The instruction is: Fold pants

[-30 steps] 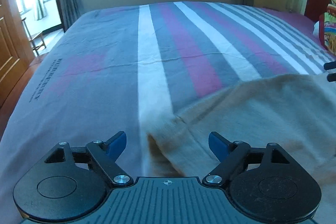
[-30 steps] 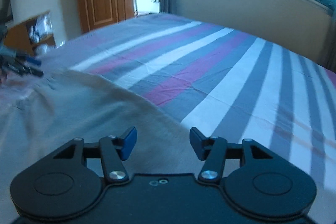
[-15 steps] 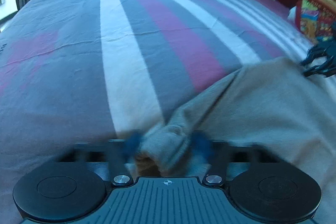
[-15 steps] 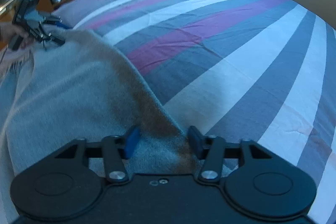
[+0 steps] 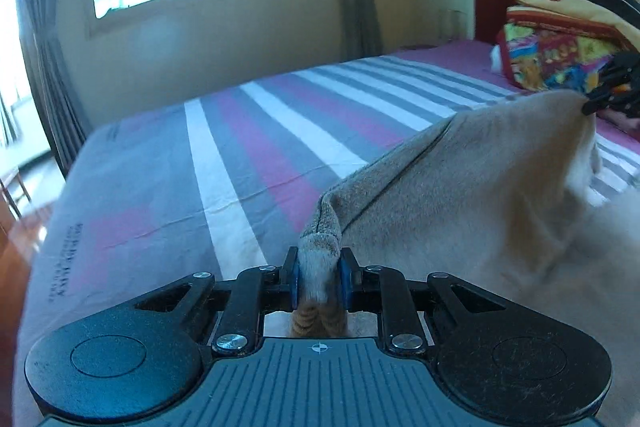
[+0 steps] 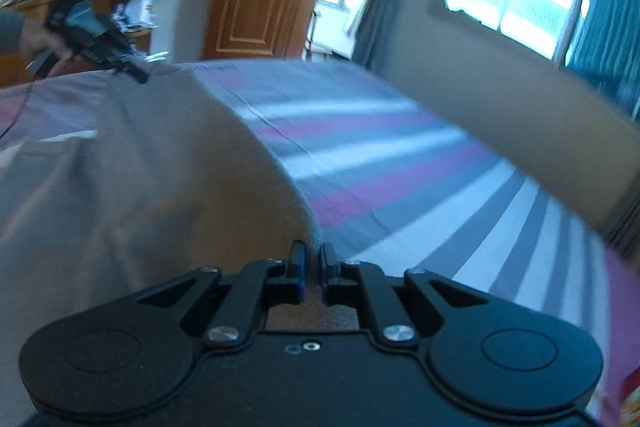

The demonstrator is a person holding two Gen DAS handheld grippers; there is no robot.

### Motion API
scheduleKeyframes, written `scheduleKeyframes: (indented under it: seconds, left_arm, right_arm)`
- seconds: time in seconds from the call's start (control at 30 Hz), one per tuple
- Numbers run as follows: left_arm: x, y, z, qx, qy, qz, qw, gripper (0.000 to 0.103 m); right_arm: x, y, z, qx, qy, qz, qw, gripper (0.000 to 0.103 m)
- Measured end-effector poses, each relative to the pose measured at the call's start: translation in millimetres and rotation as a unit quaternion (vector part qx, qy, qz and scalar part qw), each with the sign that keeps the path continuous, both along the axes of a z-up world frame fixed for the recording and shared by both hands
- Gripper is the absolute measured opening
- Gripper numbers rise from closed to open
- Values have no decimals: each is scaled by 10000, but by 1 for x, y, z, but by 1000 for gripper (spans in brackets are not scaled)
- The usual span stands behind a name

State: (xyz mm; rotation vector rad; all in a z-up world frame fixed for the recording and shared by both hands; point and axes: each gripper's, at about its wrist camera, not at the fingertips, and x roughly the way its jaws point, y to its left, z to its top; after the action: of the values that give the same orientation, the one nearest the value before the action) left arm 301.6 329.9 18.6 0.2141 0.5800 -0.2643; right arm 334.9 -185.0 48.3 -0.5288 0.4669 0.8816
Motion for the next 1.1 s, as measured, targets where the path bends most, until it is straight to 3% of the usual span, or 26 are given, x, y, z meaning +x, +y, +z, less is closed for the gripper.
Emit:
scheduleKeyframes:
  seconds: [0.17, 0.3, 0.43, 0.67, 0.73, 0.8, 0.83, 0.9, 0.93, 1.0, 1.03, 1.1]
  left_arm:
    - [-73, -15, 3, 217, -144, 1, 9997, 19]
    - [-114, -25, -13, 143, -107, 168, 9997, 19]
    - [-140, -42, -42, 386, 58, 250, 9989, 20]
    - [-158, -56, -67, 642, 148, 517, 9965, 20]
    - [-165, -61, -74, 882, 246, 616, 9939, 29]
    - [-175, -63, -80, 1152, 372, 867, 9888, 54]
    - [-184, -59, -79, 1186, 316, 1050, 9869, 55]
    - [-200, -47, -73, 880, 473, 1444, 9845, 55]
    - [-209, -40, -67, 516, 495, 1641, 9839, 55]
    - [-228, -28, -56, -743, 396, 1856, 9790, 55]
    - [-232, -21, -54, -1559, 400, 1921, 9681, 55]
    - [-234, -7, -65, -3189, 506, 2085, 9232, 55]
  right_arm:
    - [-98, -17, 13, -91, -326, 206, 9992, 6]
    - [-154, -21, -6, -126, -196, 207, 9995, 6]
    - [-178, -16, -37, -122, 120, 11, 9999, 7]
    - [-188, 0, -76, -103, 574, -419, 9974, 7]
    - [-187, 2, -82, -77, 668, -615, 9958, 11]
    - [-189, 3, -86, -104, 725, -791, 9942, 18]
    - [-191, 1, -86, -94, 714, -918, 9932, 23]
    - [-199, -7, -74, 100, 728, -1240, 9896, 25]
    - [-204, -12, -68, 196, 723, -1406, 9872, 25]
    - [-213, -23, -55, 411, 778, -1796, 9798, 25]
    - [-215, -28, -51, 566, 882, -1998, 9742, 25]
    - [-208, -32, -48, 857, 1318, -2440, 9570, 26]
